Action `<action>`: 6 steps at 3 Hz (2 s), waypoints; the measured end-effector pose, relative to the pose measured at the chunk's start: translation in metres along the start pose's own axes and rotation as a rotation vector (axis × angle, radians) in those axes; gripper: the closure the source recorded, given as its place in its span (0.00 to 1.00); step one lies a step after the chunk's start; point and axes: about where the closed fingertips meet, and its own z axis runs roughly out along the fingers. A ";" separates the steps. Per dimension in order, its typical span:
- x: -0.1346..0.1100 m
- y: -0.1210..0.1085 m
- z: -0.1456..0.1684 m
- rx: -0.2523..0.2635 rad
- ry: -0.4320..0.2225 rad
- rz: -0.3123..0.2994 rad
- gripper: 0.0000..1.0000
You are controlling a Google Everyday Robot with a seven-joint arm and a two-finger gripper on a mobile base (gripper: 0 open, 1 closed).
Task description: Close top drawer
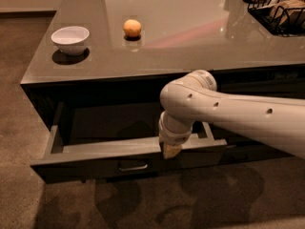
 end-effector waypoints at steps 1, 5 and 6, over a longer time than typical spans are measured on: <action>-0.005 -0.030 0.003 0.018 -0.006 0.020 0.45; 0.010 -0.004 -0.050 0.080 -0.162 0.036 0.16; 0.033 0.038 -0.040 0.029 -0.162 0.072 0.33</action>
Offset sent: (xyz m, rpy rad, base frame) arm 0.0784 0.0294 0.0173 0.0842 -0.0638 -0.0573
